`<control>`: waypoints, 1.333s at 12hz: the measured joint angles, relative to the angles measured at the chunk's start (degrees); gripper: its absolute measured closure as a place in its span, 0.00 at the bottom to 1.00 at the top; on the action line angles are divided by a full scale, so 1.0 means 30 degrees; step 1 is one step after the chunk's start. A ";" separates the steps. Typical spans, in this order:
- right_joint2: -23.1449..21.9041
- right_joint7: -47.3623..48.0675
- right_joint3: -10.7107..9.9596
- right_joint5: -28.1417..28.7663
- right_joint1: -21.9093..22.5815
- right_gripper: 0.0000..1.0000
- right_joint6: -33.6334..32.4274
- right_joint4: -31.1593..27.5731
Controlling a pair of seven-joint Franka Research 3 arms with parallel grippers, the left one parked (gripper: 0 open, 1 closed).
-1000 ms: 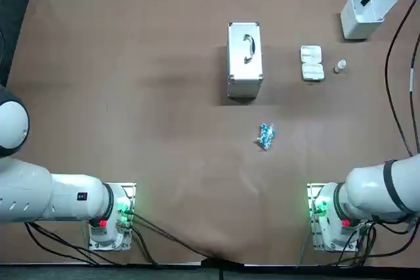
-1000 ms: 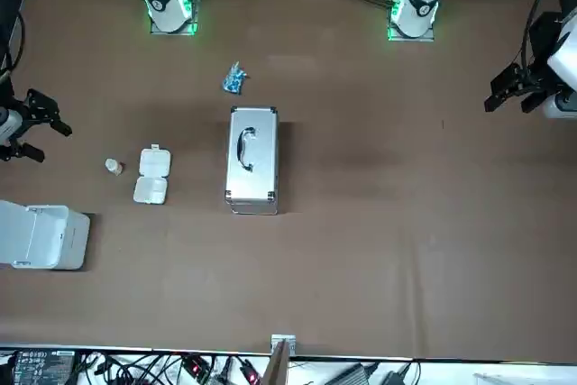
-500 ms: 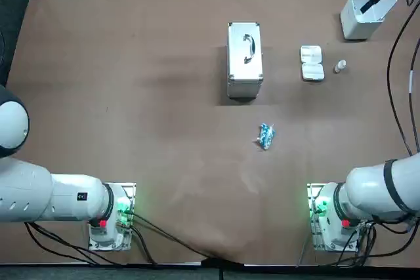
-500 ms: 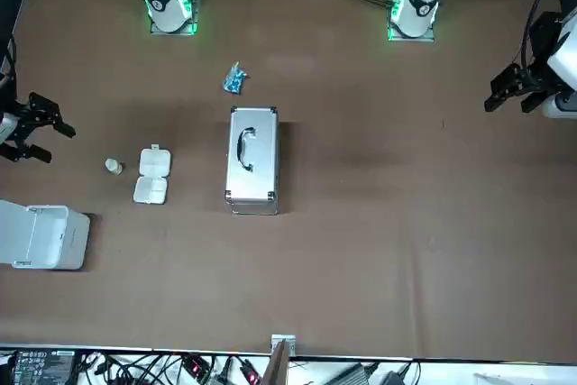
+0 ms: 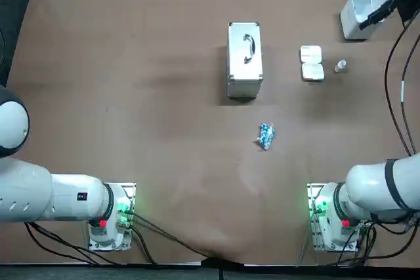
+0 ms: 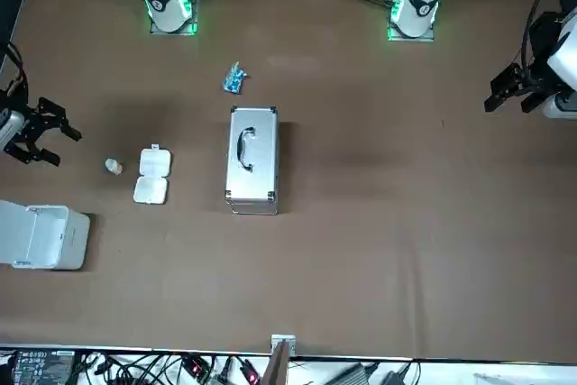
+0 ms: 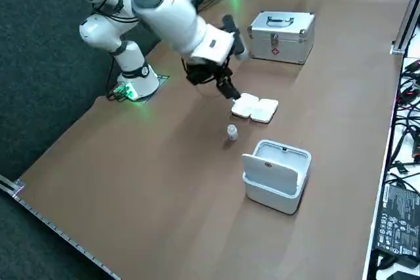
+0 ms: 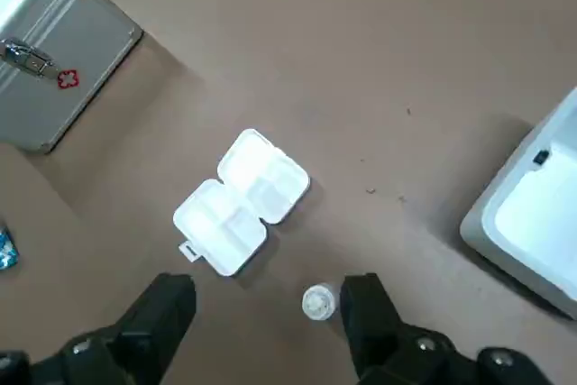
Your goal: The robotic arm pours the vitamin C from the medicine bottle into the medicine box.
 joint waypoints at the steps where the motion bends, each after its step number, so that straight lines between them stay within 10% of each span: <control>1: 0.0006 -0.2299 -0.0009 0.1685 -0.0936 0.00 0.0324 -0.0907; 16: 0.3585 -1.9060 -0.0011 1.0246 -0.5183 0.00 -0.2249 -0.2752</control>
